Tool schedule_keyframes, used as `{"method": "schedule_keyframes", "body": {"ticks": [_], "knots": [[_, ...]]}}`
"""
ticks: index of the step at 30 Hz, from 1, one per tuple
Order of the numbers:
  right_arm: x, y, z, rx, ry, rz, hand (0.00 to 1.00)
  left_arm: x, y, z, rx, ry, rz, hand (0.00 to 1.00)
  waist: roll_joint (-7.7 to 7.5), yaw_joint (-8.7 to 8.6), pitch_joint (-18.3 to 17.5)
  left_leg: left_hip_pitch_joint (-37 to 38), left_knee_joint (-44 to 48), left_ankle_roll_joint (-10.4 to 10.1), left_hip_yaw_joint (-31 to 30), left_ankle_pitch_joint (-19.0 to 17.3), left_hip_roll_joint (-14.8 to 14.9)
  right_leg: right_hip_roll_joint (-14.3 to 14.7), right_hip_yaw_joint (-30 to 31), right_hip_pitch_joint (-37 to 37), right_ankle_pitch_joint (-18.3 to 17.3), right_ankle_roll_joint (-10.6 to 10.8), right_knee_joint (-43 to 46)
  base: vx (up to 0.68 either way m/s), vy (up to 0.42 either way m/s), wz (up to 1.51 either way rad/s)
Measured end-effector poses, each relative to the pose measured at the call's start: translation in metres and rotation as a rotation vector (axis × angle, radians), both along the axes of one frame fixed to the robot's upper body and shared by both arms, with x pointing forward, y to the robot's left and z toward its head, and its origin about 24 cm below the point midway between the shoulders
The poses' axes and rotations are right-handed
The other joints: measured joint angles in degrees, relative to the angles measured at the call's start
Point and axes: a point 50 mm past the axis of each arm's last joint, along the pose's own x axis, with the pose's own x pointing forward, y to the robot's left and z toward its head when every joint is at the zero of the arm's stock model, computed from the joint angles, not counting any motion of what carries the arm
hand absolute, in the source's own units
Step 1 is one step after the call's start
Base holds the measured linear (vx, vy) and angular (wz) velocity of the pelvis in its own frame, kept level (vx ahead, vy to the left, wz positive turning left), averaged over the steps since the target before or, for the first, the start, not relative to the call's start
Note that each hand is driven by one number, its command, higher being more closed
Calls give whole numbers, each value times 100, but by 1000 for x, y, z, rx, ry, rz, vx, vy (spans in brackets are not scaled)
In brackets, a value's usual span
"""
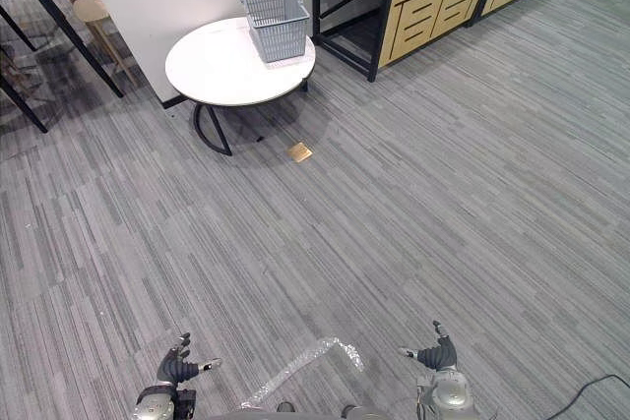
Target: Pick vegetable in the basket
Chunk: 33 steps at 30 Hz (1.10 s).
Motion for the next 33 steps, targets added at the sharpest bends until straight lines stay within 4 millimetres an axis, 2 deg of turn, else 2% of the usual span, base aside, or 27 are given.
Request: {"method": "schedule_keyframes", "body": {"ticks": [4, 7, 9, 10, 11, 12, 14, 15, 16, 17, 18, 19, 20, 21, 22, 23, 24, 25, 26, 27, 28, 29, 30, 31, 32, 33], "knots": [[8, 0, 6, 9, -44, -12, 0, 5, 1, 5, -7, -47, 51, 0, 8, 26, -1, -190, 422, -47, 130, -350, 84, 23, 78, -73, -104, 17, 59, 107, -62, -13], [19, 1, 11, 10, -82, -25, 0, 4, 0, 8, -26, -69, 84, 0, 16, 54, -3, -413, 806, 7, 356, -658, 135, 15, 208, -404, -372, 170, 510, 128, -29, -42], [19, 4, 10, 29, -84, -38, 0, 3, -1, 7, -42, -72, 101, 0, 42, 58, 7, -357, 908, 76, 425, -868, 151, -37, 202, -1084, -699, 407, 2134, 166, 23, -17], [17, 6, 9, 35, -81, -39, 0, 3, 0, 8, -43, -76, 103, 0, 34, 32, 11, -273, 894, 111, 407, -892, 139, -90, 93, -1301, -682, 417, 2702, 237, 26, 18], [11, 9, 8, 41, -80, -38, 0, 6, 0, 10, -41, -89, 101, 0, 39, -5, 33, -62, 879, 257, 244, -1029, 130, -225, -149, -1826, -539, 426, 3941, 300, -11, 33], [8, 10, 8, 42, -74, -28, 0, 10, 2, 12, -36, -98, 99, 0, 101, -41, 86, 154, 804, 308, 105, -1247, 130, -301, -349, -2239, -858, 234, 4740, 401, -40, 30], [11, 11, 11, 39, -90, -17, 0, 17, 2, 14, -28, -111, 97, 0, 141, -88, 206, 508, 582, 307, -30, -1379, 220, -324, -677, -2798, -1324, -136, 5008, 303, -58, 19], [15, 11, 12, 35, -98, -10, 0, 20, 1, 15, -28, -120, 96, 0, 204, -124, 284, 634, 539, 306, -36, -1379, 317, -273, -824, -2951, -1378, -257, 4886, 396, -93, 29], [19, 9, 15, 24, -109, 4, 0, 30, 0, 18, -31, -141, 87, 0, 357, -176, 416, 769, 566, 304, -72, -1378, 547, -115, -1082, -3288, -1381, -364, 4431, 429, -102, 37], [20, 9, 17, 19, -116, 12, 0, 40, -2, 21, -35, -166, 81, 0, 424, -217, 486, 827, 666, 291, -162, -1375, 706, 40, -1249, -3643, -1179, -385, 3740, 468, -108, 42], [21, 9, 17, 19, -119, 13, 0, 44, -2, 23, -34, -177, 78, 0, 404, -264, 512, 862, 706, 185, -211, -1365, 750, 130, -1273, -3785, -905, -381, 3235, 589, -144, 49], [21, 10, 18, 20, -124, 18, 0, 48, -1, 25, -29, -184, 75, 0, 292, -315, 511, 1042, 711, -176, -290, -1358, 775, 235, -1216, -3837, -103, -416, 1990, 774, -175, 50], [19, 10, 19, 13, -128, 26, 0, 45, -1, 22, -28, -169, 78, 0, 199, -341, 497, 1277, 771, -383, -384, -1430, 765, 303, -1057, -3689, 1515, -982, 1228, 807, -176, 30], [24, 7, 22, 4, -137, 31, 0, 48, -5, 21, -41, -170, 80, 0, 404, -307, 583, 1270, 933, -465, -404, -1422, 940, 417, -1188, -3719, 1298, -1007, 1492, 666, -128, 27], [36, 10, 28, 10, -173, 30, 0, 55, -9, 24, -50, -187, 68, 0, 405, -365, 596, 1009, 1347, -1001, -479, -972, 947, 282, -1138, -3810, 874, -1085, 1933, 662, -144, 39], [40, 8, 32, 5, -189, 32, 0, 56, -17, 22, -72, -189, 67, 0, 365, -399, 617, 958, 1622, -1055, -619, -114, 760, 32, -1183, -3678, 495, -1043, 2301, 662, -175, 64], [42, 7, 34, 0, -196, 39, 0, 54, -21, 21, -85, -185, 72, 0, 362, -429, 626, 858, 1927, -895, -653, 448, 690, -48, -1214, -3478, 339, -1009, 2309, 685, -229, 66], [45, 12, 36, -3, -206, 74, 0, 44, -23, 16, -93, -162, 82, 0, 354, -406, 646, 533, 2764, -829, -644, 1625, 730, -66, -1186, -2848, 150, -869, 1842, 662, -181, 42], [48, 17, 37, 2, -219, 95, 0, 39, -23, 14, -95, -151, 87, 0, 430, -338, 656, 102, 3820, -870, -627, 1521, 947, 54, -1213, -2401, 155, -878, 1421, 736, -173, 21], [50, 25, 37, 19, -231, 112, 0, 35, -22, 13, -92, -146, 95, 0, 443, -207, 659, -530, 5186, -791, -420, 1087, 1238, 236, -1206, -1849, 129, -930, 992, 570, -104, -5], [50, 28, 36, 30, -234, 114, 0, 32, -21, 12, -92, -140, 98, 0, 428, -106, 669, -814, 5677, -688, -301, 873, 1374, 308, -1194, -1560, 109, -960, 789, 496, -123, -12], [50, 34, 35, 55, -238, 104, 0, 28, -21, 10, -92, -127, 101, 0, 326, 3, 709, -1333, 6150, -436, -115, 520, 1539, 380, -1155, -1061, 91, -982, 418, 460, -103, -17], [52, 37, 35, 73, -246, 95, 0, 24, -21, 9, -93, -120, 103, 0, 255, 98, 723, -1811, 6139, -304, 118, 204, 1598, 399, -1074, -680, 59, -963, 124, 459, -86, -18], [52, 38, 36, 80, -249, 90, 0, 24, -22, 9, -93, -119, 103, 0, 188, 146, 749, -2036, 6000, -295, 226, 78, 1604, 399, -1026, -526, 36, -928, 23, 468, -44, -32], [53, 37, 36, 79, -248, 89, 0, 21, -22, 8, -93, -110, 104, 0, 156, 229, 760, -2385, 5429, -301, 429, -178, 1551, 368, -941, -298, -24, -878, -104, 480, 7, -34], [58, 37, 38, 76, -258, 93, 0, 17, -21, 7, -92, -100, 107, 0, 63, 243, 817, -2684, 4622, -229, 609, -326, 1383, 284, -872, -75, -131, -794, -185, 490, 38, -32]]}}
